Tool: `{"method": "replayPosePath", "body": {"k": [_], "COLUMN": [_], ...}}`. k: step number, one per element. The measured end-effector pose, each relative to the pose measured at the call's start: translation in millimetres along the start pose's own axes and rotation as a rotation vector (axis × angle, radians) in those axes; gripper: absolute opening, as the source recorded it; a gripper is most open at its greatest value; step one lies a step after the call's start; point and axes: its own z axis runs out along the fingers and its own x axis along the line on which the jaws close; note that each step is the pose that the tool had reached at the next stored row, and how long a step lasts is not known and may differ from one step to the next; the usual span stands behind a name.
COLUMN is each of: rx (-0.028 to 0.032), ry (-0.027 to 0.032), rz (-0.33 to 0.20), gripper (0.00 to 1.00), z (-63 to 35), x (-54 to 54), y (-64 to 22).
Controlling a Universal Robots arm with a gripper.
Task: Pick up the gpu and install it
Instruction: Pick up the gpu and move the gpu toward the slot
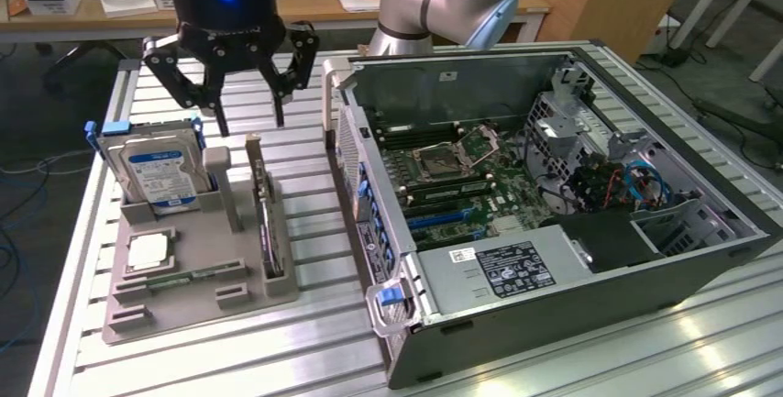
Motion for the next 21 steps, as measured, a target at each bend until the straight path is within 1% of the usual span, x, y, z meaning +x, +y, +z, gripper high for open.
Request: {"method": "replayPosePath", "body": {"k": [3,10,21], "rx": [-0.0001,-0.0006,-0.0007], "ry": [0.0003,0.001,0.0015], "rz": [-0.005,-0.024,-0.033], "gripper": [0.59,0.59,0.59], "z": [3.5,16.2,33.3], "x": [0.2,1.0,1.5], "y": [-1.8,-6.7,-9.0]}}
